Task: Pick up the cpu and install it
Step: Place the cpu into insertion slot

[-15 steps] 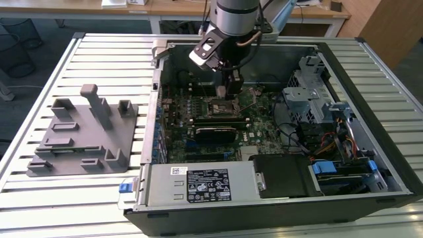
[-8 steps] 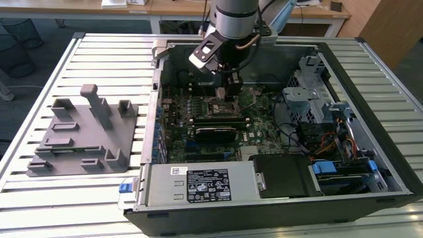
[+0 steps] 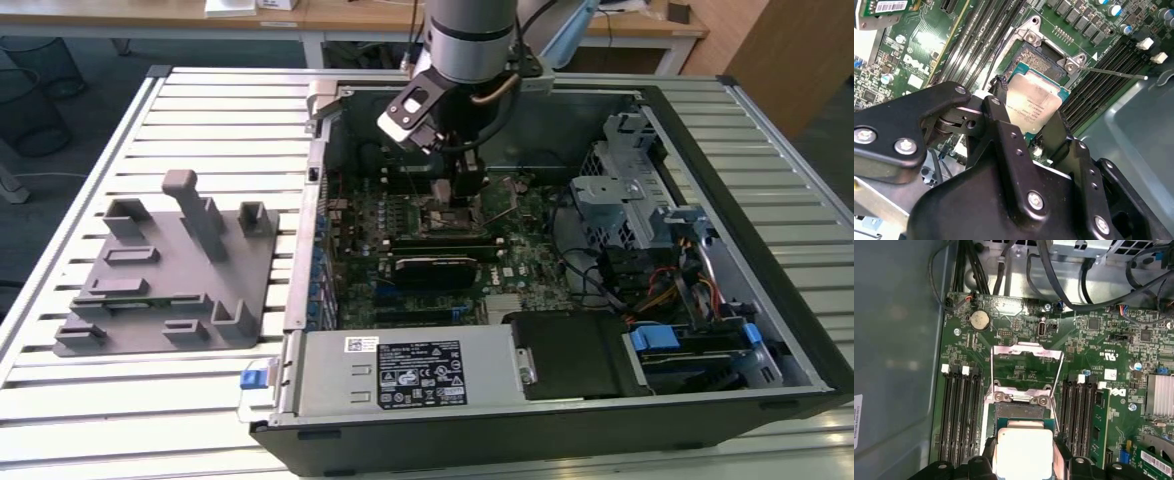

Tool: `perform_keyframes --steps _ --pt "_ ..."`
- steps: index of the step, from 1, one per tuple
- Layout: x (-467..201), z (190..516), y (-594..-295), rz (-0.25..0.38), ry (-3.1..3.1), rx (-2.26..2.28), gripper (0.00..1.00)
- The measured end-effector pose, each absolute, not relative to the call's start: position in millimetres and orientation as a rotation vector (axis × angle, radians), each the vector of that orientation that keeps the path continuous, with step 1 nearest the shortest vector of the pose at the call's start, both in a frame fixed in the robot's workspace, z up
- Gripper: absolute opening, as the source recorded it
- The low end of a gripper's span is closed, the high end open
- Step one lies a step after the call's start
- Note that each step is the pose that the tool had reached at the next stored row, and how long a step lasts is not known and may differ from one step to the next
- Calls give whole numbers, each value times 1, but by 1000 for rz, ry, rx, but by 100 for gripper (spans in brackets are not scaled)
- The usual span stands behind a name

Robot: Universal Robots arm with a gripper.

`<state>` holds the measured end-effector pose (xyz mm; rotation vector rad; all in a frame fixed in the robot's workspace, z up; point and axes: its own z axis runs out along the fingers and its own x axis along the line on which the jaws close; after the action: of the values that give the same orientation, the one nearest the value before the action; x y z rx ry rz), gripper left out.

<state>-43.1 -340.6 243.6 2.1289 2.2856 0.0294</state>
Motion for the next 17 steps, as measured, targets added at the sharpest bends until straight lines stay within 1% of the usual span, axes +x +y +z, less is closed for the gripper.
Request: perform_keyframes --steps 17 --pt "-43 224 -338 29 2285 2130 53"
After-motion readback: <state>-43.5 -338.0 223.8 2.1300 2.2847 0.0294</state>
